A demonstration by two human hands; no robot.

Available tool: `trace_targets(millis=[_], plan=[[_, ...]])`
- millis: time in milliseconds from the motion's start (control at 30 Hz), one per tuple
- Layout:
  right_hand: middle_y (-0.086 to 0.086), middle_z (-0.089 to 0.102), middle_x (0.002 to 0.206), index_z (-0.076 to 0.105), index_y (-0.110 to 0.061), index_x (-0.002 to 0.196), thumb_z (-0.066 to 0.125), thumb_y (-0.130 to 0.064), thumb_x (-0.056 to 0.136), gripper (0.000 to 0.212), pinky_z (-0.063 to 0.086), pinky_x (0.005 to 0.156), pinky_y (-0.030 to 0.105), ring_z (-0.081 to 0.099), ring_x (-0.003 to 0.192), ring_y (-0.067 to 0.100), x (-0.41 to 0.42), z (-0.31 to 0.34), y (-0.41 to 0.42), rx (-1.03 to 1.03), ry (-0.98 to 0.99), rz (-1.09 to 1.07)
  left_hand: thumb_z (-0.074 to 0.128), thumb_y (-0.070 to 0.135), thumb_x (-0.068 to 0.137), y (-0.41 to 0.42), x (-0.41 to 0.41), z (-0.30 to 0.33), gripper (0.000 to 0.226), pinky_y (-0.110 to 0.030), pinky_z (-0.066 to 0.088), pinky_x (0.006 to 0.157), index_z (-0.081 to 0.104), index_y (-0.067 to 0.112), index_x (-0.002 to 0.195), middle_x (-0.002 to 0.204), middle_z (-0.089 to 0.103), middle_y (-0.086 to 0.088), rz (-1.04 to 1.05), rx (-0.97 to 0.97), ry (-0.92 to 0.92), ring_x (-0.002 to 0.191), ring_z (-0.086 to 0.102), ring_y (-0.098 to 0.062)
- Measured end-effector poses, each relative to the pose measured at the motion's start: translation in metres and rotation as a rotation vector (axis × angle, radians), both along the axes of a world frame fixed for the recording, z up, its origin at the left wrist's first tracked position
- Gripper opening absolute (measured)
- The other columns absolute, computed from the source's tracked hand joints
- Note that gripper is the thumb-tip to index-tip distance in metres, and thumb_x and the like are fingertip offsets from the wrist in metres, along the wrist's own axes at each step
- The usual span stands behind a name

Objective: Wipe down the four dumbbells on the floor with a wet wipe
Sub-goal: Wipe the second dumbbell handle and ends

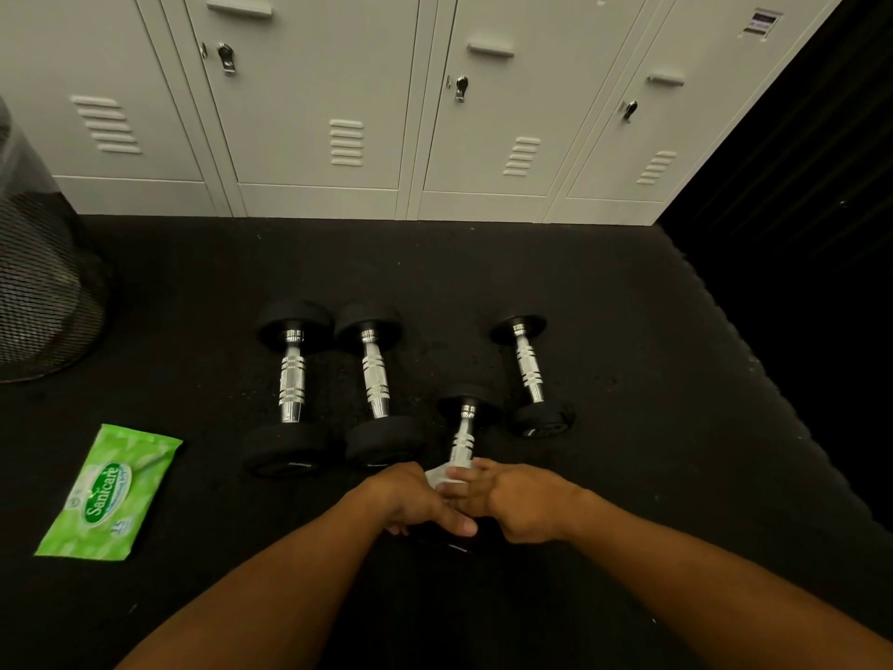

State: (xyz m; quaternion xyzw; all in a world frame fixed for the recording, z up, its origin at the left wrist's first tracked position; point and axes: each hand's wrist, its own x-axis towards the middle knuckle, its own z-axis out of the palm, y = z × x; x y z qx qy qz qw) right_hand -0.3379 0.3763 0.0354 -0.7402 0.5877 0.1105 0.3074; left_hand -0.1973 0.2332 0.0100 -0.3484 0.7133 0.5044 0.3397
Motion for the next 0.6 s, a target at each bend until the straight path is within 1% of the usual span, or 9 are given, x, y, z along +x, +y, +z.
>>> trace_targets(millis=[67, 133, 200, 267, 333, 400, 467, 533, 600], plan=[[0.0, 0.035, 0.158, 0.043, -0.018, 0.148, 0.055, -0.01, 0.088, 0.062, 0.011, 0.121, 0.041, 0.02, 0.15, 0.019, 0.003, -0.002, -0.015, -0.006, 0.042, 0.041, 0.091, 0.053, 0.063, 0.002, -0.001, 0.003, 0.075, -0.029, 0.06, 0.081, 0.055, 0.025, 0.123, 0.117, 0.064, 0.0, -0.024, 0.008, 0.015, 0.097, 0.067, -0.016], [0.003, 0.05, 0.145, 0.057, -0.017, 0.135, 0.055, -0.019, 0.091, 0.043, 0.016, 0.12, 0.042, 0.039, 0.14, 0.022, 0.008, -0.008, -0.033, -0.01, 0.136, 0.111, 0.092, 0.054, 0.061, 0.003, -0.002, 0.002, 0.081, -0.031, 0.061, 0.084, 0.059, 0.019, 0.127, 0.116, 0.067, 0.0, -0.029, -0.012, 0.018, 0.097, 0.069, -0.017], [0.006, 0.06, 0.132, 0.062, -0.014, 0.124, 0.052, -0.026, 0.096, 0.033, 0.02, 0.119, 0.042, 0.052, 0.126, 0.024, 0.016, -0.01, -0.049, 0.057, 0.279, 0.181, 0.093, 0.056, 0.056, 0.003, -0.004, 0.001, 0.091, -0.035, 0.061, 0.087, 0.059, 0.017, 0.13, 0.119, 0.069, -0.002, -0.031, -0.02, 0.002, 0.099, 0.07, -0.018], [0.009, 0.063, 0.127, 0.062, -0.01, 0.122, 0.05, -0.028, 0.098, 0.033, 0.024, 0.118, 0.041, 0.055, 0.12, 0.026, 0.023, -0.011, -0.06, 0.14, 0.376, 0.211, 0.093, 0.057, 0.055, 0.003, -0.005, -0.001, 0.092, -0.036, 0.061, 0.088, 0.058, 0.019, 0.131, 0.12, 0.069, -0.002, -0.04, -0.019, -0.013, 0.099, 0.07, -0.018], [0.011, 0.064, 0.124, 0.063, -0.009, 0.12, 0.051, -0.029, 0.098, 0.032, 0.028, 0.115, 0.039, 0.057, 0.118, 0.026, 0.025, -0.009, -0.066, 0.171, 0.386, 0.22, 0.093, 0.058, 0.054, 0.003, -0.005, 0.0, 0.091, -0.036, 0.061, 0.088, 0.059, 0.019, 0.129, 0.119, 0.069, -0.003, -0.042, -0.023, -0.018, 0.098, 0.07, -0.018], [0.009, 0.066, 0.119, 0.065, -0.01, 0.115, 0.054, -0.029, 0.096, 0.029, 0.033, 0.111, 0.037, 0.059, 0.114, 0.027, 0.021, -0.008, -0.063, 0.127, 0.346, 0.226, 0.093, 0.059, 0.051, 0.004, -0.005, -0.002, 0.092, -0.036, 0.062, 0.086, 0.061, 0.02, 0.128, 0.116, 0.07, -0.001, -0.036, -0.024, -0.017, 0.096, 0.071, -0.017], [0.007, 0.067, 0.118, 0.066, -0.011, 0.112, 0.058, -0.026, 0.092, 0.026, 0.035, 0.111, 0.04, 0.059, 0.113, 0.026, 0.015, -0.011, -0.051, 0.014, 0.232, 0.188, 0.094, 0.06, 0.047, 0.004, -0.003, -0.003, 0.095, -0.035, 0.062, 0.084, 0.061, 0.021, 0.128, 0.115, 0.071, 0.0, -0.024, -0.02, -0.018, 0.095, 0.071, -0.017], [0.007, 0.061, 0.131, 0.065, -0.011, 0.119, 0.059, -0.018, 0.089, 0.032, 0.029, 0.117, 0.042, 0.052, 0.127, 0.024, 0.011, -0.013, -0.033, -0.07, 0.082, 0.11, 0.094, 0.06, 0.047, 0.003, -0.002, -0.002, 0.1, -0.032, 0.062, 0.081, 0.06, 0.016, 0.13, 0.115, 0.07, -0.001, -0.01, -0.017, -0.025, 0.092, 0.071, -0.016], [0.005, 0.049, 0.149, 0.059, -0.012, 0.134, 0.059, -0.009, 0.087, 0.047, 0.014, 0.123, 0.037, 0.033, 0.144, 0.019, 0.008, -0.01, -0.016, -0.087, -0.022, 0.032, 0.094, 0.06, 0.049, 0.003, -0.002, -0.001, 0.103, -0.029, 0.061, 0.076, 0.056, 0.014, 0.132, 0.115, 0.068, -0.002, -0.008, -0.021, -0.027, 0.086, 0.07, -0.015]])
